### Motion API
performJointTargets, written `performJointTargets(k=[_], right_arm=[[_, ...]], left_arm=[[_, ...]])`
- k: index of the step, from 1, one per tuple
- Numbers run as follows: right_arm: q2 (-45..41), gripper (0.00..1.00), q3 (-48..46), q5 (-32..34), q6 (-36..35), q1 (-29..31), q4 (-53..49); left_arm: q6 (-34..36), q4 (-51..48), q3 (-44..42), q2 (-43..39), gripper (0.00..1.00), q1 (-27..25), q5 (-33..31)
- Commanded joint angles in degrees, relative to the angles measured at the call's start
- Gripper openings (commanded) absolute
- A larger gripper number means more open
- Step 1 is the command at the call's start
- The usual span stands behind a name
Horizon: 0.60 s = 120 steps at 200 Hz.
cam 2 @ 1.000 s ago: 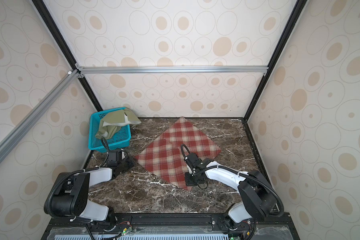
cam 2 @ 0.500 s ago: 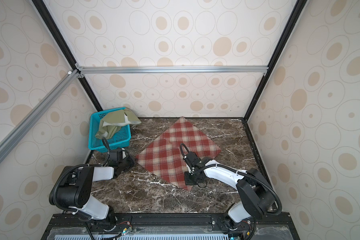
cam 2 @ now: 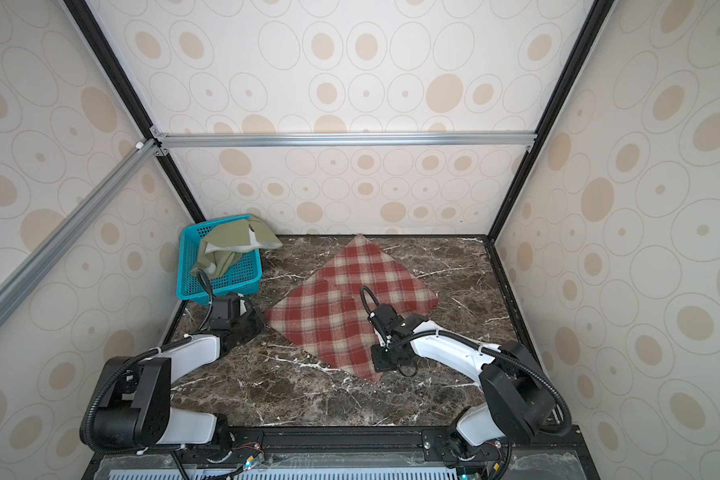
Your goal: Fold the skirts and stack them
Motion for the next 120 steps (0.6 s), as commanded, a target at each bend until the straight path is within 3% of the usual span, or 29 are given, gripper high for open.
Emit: performJointTargets(k=[1, 38, 57, 120], right_arm=[[-2.5, 0.12, 1.7, 5.7, -3.7, 3.2, -4.7], [-1.3, 0.35, 3.7, 10.1, -7.3, 8.8, -5.4], [0.5, 0.43, 4.1, 11.2, -9.3, 11.8, -3.5], [3.8, 0.45, 2.5, 10.7, -14.1, 14.3, 1.5]], left_arm=[[2.8, -5.6, 2.6, -1.5, 0.00, 0.2, -2.2], [3.3, -6.8, 3.4, -1.8, 0.00, 0.2, -2.2], [3.3, -7.1, 3.6, -1.7, 0.00, 0.2, -2.8], [3.2, -6.7, 3.0, -3.0, 0.00, 0.2, -4.0]])
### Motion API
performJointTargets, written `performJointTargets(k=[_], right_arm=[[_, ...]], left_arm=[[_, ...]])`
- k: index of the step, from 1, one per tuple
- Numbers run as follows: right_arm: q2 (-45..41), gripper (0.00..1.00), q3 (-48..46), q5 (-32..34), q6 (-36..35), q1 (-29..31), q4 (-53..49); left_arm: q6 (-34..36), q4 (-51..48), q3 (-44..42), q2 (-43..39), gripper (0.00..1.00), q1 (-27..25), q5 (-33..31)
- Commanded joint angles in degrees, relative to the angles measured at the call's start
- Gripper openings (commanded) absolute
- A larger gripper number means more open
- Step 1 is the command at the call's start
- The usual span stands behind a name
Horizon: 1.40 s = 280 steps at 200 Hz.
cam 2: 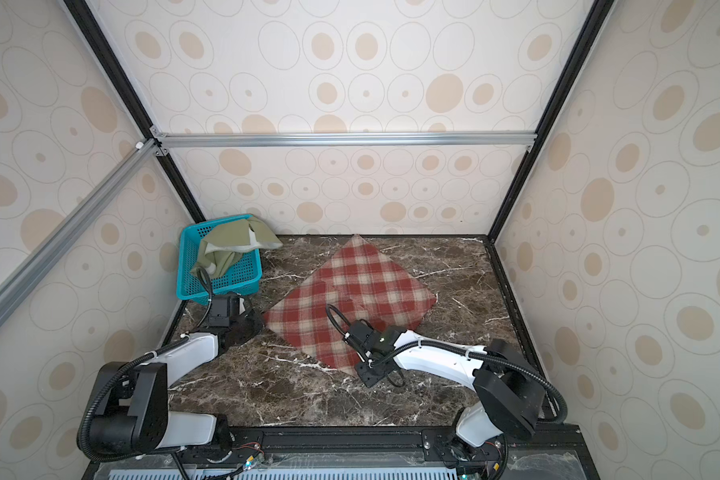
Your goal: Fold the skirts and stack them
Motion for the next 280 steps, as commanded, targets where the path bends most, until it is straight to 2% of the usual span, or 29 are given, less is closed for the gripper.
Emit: performJointTargets(k=[1, 34, 83, 156, 174, 183, 196, 233, 280], right_arm=[[0.7, 0.45, -0.6, 1.0, -3.8, 1.0, 1.1], [1.6, 0.45, -2.0, 2.2, -6.4, 1.0, 2.0], [5.5, 0.41, -1.1, 1.2, -5.7, 1.1, 2.6], [9.0, 0.41, 0.0, 0.3, -4.7, 1.2, 1.2], [9.8, 0.32, 0.3, 0.3, -4.4, 1.3, 0.8], [10.0, 0.19, 0.6, -0.1, -4.3, 1.3, 0.5], [9.5, 0.09, 1.1, -2.5, -5.1, 1.4, 0.2], [3.5, 0.00, 3.5, -11.1, -7.4, 1.4, 0.0], [0.0, 0.00, 9.9, -17.5, -9.1, 1.3, -5.1]], left_arm=[[1.2, -0.9, 1.6, -1.2, 0.00, 0.2, -2.2], [0.9, -0.3, 1.7, -0.4, 0.00, 0.1, -1.8], [-0.6, 2.1, 1.6, 0.8, 0.00, 0.3, -0.8], [-1.0, 3.4, 1.8, 2.1, 0.00, 0.3, -0.3], [-0.8, 3.4, 2.0, 2.1, 0.00, 0.3, -0.8], [-1.1, 3.4, 2.2, 2.1, 0.00, 0.4, -0.8], [-1.6, 3.1, 2.6, 1.9, 0.00, 0.4, -0.8], [-1.8, -1.7, 6.1, -0.5, 0.00, 0.4, -3.9], [1.9, -11.0, 12.6, -5.1, 0.00, 1.2, -8.8]])
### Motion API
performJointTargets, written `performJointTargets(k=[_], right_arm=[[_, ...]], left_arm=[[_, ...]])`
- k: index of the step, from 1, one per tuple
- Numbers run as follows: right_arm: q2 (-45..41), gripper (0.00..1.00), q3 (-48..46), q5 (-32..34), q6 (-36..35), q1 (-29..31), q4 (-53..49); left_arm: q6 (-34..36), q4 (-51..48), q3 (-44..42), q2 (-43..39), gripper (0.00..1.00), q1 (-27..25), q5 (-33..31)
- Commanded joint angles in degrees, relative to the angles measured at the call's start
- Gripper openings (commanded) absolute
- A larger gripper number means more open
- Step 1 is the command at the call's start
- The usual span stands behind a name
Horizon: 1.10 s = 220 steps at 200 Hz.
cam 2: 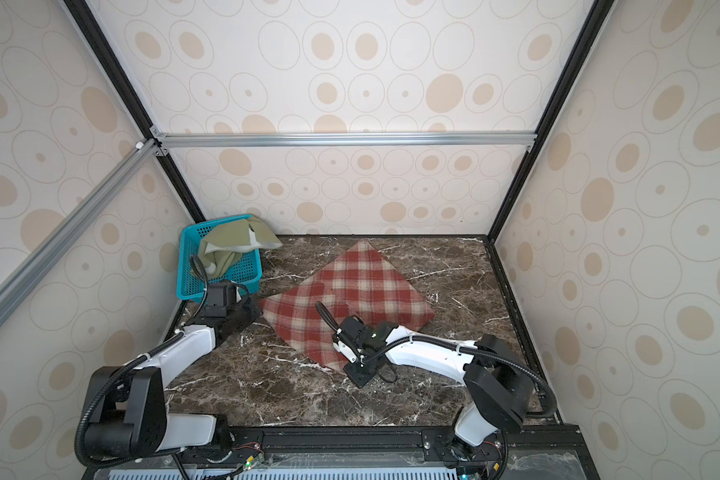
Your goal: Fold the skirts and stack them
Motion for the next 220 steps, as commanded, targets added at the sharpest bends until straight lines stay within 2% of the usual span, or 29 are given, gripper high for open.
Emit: performJointTargets(k=[1, 69, 113, 146, 164, 197, 220], right_arm=[[-2.6, 0.00, 3.4, -6.3, -2.1, 0.6, -4.2], [-7.6, 0.00, 4.0, -16.0, -2.4, 0.7, -3.8], [-8.8, 0.00, 2.1, -22.3, -1.0, 0.9, -1.0], [-8.9, 0.00, 0.6, -24.9, 1.0, 3.4, 2.2], [-8.5, 0.00, 0.1, -27.0, 2.0, 4.1, 4.6], [-7.5, 0.00, 0.8, -25.6, 1.8, 4.0, 5.0], [-7.3, 0.00, 0.6, -24.8, 3.3, 3.2, 6.0]], left_arm=[[2.7, -6.4, 4.9, -3.0, 0.00, 1.1, -4.5], [3.3, -13.6, 7.3, -11.5, 0.00, 5.4, -7.5], [4.2, -19.2, 10.2, -16.4, 0.00, 6.6, -9.8], [4.9, -21.8, 12.6, -19.1, 0.00, 6.6, -10.5], [6.0, -23.1, 15.0, -19.4, 0.00, 6.6, -11.3], [6.7, -23.9, 18.4, -17.3, 0.00, 6.2, -9.3], [6.1, -21.7, 19.7, -14.0, 0.00, 2.8, -9.4]])
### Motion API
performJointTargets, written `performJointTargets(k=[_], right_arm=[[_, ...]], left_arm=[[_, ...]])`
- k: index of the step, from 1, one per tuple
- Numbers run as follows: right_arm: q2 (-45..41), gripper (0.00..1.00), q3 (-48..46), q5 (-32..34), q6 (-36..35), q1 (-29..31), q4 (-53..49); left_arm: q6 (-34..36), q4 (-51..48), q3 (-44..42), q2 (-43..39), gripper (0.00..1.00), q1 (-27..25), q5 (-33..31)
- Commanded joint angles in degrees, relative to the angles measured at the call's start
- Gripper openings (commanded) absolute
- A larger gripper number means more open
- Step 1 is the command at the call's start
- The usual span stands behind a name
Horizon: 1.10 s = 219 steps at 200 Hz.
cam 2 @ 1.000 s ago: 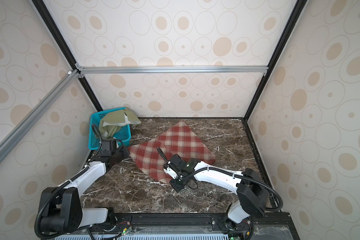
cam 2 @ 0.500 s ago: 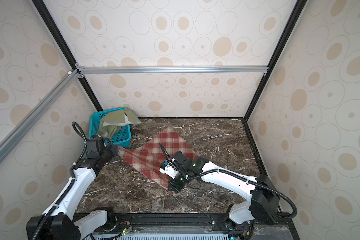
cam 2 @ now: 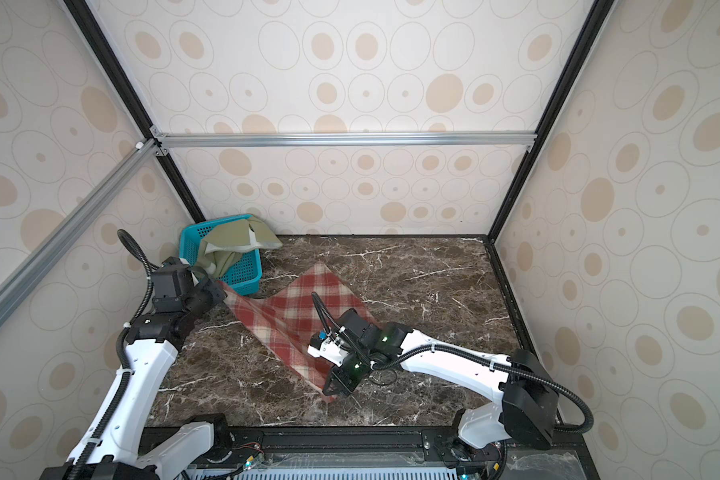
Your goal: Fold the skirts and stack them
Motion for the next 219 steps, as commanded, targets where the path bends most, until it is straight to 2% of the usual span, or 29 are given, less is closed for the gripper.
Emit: performJointTargets(k=[1, 23, 53, 103, 150, 219], right_arm=[[0.4, 0.00, -0.5, -0.7, 1.8, -0.5, 0.1], [-0.2, 0.00, -1.8, -0.3, 4.0, -2.5, 1.1], [-1.7, 0.00, -3.6, 0.4, 7.3, -6.7, 1.8], [-3.1, 0.00, -4.3, 3.4, 8.3, -13.4, -1.6], [-2.6, 0.00, -5.4, 2.9, 9.1, -18.1, -1.9], [0.1, 0.00, -4.7, 2.2, 9.2, -21.4, -3.2]], left_arm=[[0.9, 2.5, 3.5, 3.3, 0.00, -2.9, -1.7], [0.9, 4.6, 5.8, 8.2, 0.00, -8.2, -4.3], [0.2, 9.2, 8.6, 15.1, 0.00, -11.6, -4.5], [-0.8, 15.5, 15.2, 25.7, 0.00, -14.7, -3.9], [-2.3, 20.3, 20.9, 34.0, 0.00, -17.3, -3.8], [-2.3, 21.3, 30.0, 45.1, 0.00, -18.8, -3.4]])
